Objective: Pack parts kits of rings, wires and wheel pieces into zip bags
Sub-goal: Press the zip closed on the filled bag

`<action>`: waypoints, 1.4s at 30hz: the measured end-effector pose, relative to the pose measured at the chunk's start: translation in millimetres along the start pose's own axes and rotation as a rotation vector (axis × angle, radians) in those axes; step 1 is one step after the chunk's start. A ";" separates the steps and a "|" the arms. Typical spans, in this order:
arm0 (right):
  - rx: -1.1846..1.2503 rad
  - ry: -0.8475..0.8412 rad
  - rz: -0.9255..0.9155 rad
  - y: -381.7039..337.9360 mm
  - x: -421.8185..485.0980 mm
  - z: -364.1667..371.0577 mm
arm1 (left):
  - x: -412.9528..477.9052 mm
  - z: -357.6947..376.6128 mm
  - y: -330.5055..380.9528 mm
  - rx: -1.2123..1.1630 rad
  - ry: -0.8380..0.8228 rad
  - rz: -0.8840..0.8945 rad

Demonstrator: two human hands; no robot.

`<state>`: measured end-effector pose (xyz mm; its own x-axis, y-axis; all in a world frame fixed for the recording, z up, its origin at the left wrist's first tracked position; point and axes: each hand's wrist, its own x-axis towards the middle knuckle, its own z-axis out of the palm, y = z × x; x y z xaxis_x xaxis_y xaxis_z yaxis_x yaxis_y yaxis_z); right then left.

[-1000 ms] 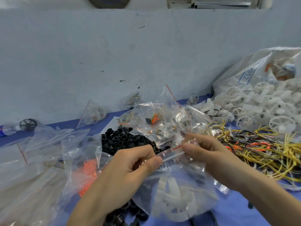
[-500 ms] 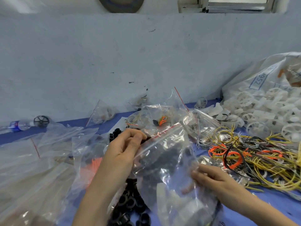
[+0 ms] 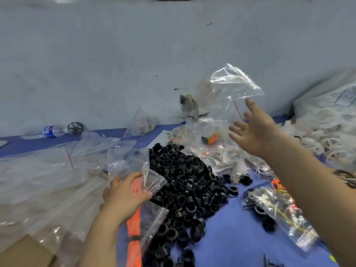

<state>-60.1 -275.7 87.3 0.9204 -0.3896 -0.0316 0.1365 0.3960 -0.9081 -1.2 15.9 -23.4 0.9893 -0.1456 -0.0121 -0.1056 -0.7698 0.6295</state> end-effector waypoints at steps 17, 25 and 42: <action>-0.898 0.007 -0.149 158.8 -102.0 -60.5 | -11.0 15.0 29.4 -0.109 0.368 0.098; -1.430 -0.482 -0.352 178.0 -100.5 -42.7 | -40.7 -4.0 73.7 -0.214 0.578 0.371; -0.742 0.016 -0.570 147.0 -118.9 -52.3 | -44.5 21.3 89.5 -0.341 0.389 0.437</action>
<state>-168.6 -214.7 -64.3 0.7807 -0.3749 0.5001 0.2924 -0.4881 -0.8224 -56.8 -59.8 16.9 0.8338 -0.1153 0.5399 -0.5296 -0.4428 0.7234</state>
